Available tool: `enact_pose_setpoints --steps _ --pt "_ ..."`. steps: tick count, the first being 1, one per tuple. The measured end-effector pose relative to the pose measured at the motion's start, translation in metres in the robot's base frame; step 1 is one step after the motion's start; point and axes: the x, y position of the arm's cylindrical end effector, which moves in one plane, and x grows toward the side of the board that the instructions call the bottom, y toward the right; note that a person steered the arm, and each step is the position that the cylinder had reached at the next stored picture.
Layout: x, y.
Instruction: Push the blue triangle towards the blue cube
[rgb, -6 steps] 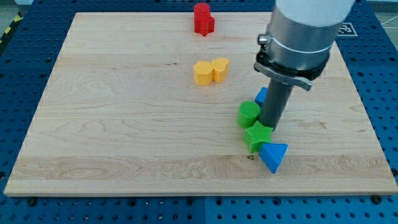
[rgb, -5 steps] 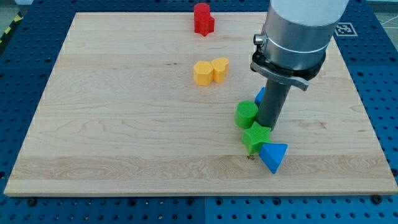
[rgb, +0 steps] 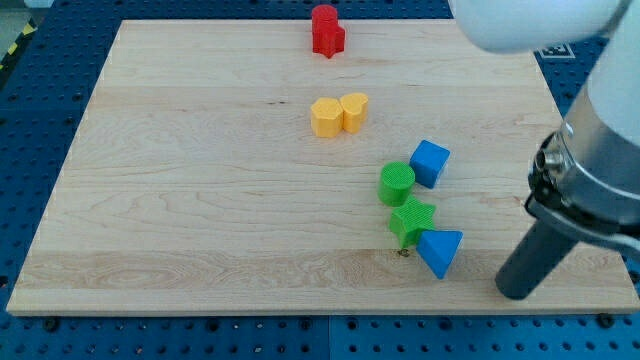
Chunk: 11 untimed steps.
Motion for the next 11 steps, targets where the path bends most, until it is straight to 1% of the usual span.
enact_pose_setpoints --steps 2,3,4,8,9,11 --pt "0.003 -0.094" --pt "-0.004 -0.114" --pt "-0.023 -0.111" --pt "-0.023 -0.027" --pt "-0.027 -0.023" --pt "-0.068 -0.013"
